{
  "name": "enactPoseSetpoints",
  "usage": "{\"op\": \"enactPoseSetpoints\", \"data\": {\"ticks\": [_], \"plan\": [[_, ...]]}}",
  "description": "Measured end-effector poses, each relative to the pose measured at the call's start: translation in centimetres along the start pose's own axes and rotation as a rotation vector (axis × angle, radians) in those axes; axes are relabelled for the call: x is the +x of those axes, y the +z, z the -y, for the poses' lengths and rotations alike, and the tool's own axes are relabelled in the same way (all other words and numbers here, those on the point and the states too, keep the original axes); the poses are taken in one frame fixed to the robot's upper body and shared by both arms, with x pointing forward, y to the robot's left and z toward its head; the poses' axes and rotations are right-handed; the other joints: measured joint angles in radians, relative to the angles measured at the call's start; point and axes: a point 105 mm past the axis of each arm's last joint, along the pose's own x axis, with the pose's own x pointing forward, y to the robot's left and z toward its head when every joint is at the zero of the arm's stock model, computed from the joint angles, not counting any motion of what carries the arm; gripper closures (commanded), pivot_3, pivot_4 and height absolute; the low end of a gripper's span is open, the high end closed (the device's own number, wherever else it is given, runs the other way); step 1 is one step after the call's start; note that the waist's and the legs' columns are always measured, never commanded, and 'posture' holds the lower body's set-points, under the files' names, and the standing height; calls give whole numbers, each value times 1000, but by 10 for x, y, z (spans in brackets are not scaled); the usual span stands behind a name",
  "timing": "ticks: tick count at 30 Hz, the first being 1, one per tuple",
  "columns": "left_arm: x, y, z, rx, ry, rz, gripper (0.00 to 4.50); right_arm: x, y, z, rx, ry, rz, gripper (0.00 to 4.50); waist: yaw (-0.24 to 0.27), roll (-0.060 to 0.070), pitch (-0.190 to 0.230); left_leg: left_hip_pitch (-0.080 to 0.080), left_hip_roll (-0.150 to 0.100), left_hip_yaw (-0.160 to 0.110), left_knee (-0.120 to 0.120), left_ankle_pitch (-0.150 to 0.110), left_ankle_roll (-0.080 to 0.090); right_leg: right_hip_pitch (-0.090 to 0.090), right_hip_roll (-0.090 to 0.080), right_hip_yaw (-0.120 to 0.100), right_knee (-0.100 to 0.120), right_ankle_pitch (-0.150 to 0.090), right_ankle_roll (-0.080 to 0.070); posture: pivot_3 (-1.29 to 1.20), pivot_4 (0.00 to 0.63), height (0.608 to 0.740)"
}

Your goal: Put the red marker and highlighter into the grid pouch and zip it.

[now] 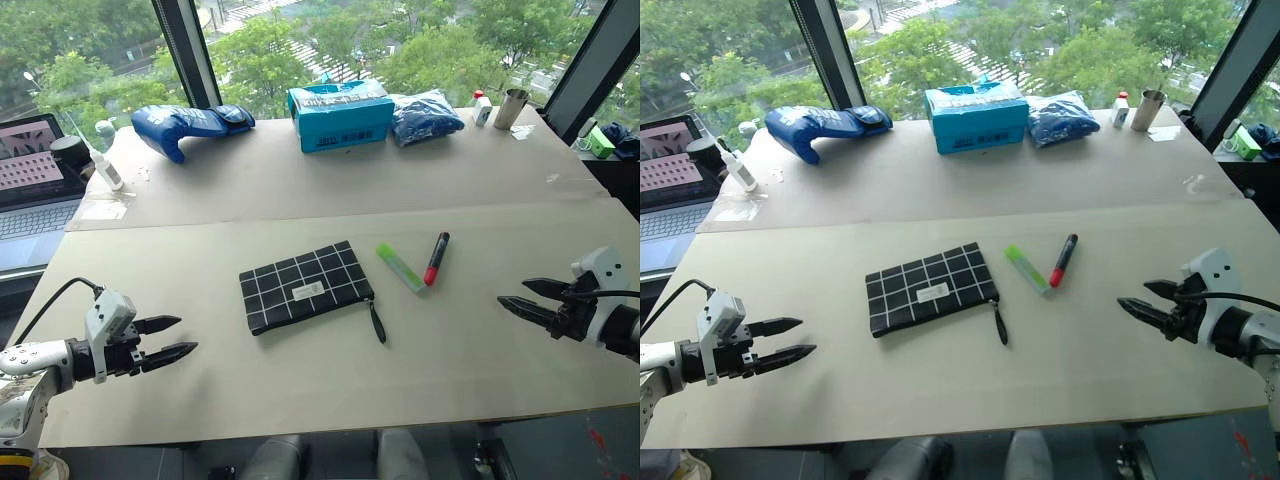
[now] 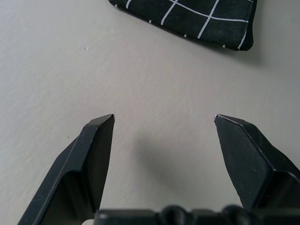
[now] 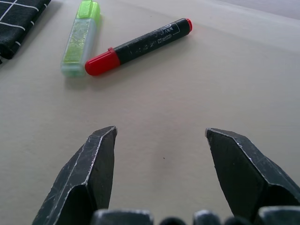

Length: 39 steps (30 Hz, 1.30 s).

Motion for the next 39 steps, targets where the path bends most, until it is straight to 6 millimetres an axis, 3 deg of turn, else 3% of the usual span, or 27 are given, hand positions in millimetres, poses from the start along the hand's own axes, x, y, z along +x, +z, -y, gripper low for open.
{"op": "enactPoseSetpoints", "data": {"ticks": [4, 7, 9, 12, 14, 15, 19, 21, 24, 26, 31, 39], "plan": [[0, 1, 1, -23, -3, 21, 845, 2, 2, 1, -2, -10, 7, 1111, -2, 0, 0, 0, 0, 0, 0, 0, 0, 0, 0, 0, 0, 0, 0, 0, 150, 740], [4, 7, -3, -57, -11, 48, 821, 10, 10, 4, 25, -31, 47, 1792, -2, 0, 0, 0, 0, 0, 0, 0, 0, 0, 0, 0, 0, 0, 0, 0, 150, 740], [4, 7, -14, -8, 35, 27, 821, 16, 19, 3, 30, -17, 71, 2509, -1, 0, 0, 0, 0, 0, 0, 1, -1, 0, 0, 0, 0, 1, -1, 0, 150, 740], [3, -11, -19, 146, 54, -86, 821, 25, 40, -18, 4, 93, 125, 3651, -6, 0, 0, 2, 3, 4, -3, 1, -3, 0, 0, 0, -2, 1, -2, 0, 150, 740], [6, -4, -18, 191, 37, -61, 821, 34, 56, -35, -25, 174, 165, 4346, -5, 0, 0, 2, 3, 4, -3, 0, -1, -1, 0, 0, -3, 2, -2, 0, 150, 740], [9, 3, -18, 222, 30, -39, 821, 40, 63, -46, -43, 225, 179, 4469, -4, -1, 0, 2, 3, 4, -3, 0, -1, -1, 1, 0, -3, 2, -2, 0, 150, 740], [15, 15, -17, 391, -8, -49, 821, 68, 85, -105, -96, 465, 225, 4469, -5, -2, 1, 2, 5, 4, -3, 1, -3, -1, 2, -1, -3, 3, -2, 0, 150, 740], [19, 20, -18, 463, -17, -52, 821, 80, 83, -134, -112, 575, 207, 4469, -5, -3, 1, 2, 5, 4, -4, 2, -6, -2, 3, -1, -3, 3, -3, 0, 150, 740], [26, 20, -14, 534, -62, -74, 821, 102, 81, -159, -169, 619, 161, 4469, -7, -3, 1, 2, 5, 6, -3, 1, -7, -4, 3, -1, -3, 3, -3, 0, 150, 740], [30, 14, -11, 567, -96, -103, 821, 118, 80, -168, -211, 620, 140, 4469, -10, -3, 1, 2, 6, 7, -3, 1, -8, -5, 3, -2, -3, 4, -4, 0, 150, 740], [37, 23, -13, 708, -143, -118, 821, 157, 88, -173, -296, 548, 127, 4469, -8, -3, 1, 2, 7, 11, -3, 1, -9, -9, 4, -3, 0, 5, -6, 0, 150, 740], [62, 36, -6, 835, -192, -40, 821, 171, 62, -178, -477, 555, 23, 4469, -2, -4, 0, 2, 8, 15, -3, 1, -9, -12, 4, -3, 0, 7, -6, 0, 150, 740]]}}
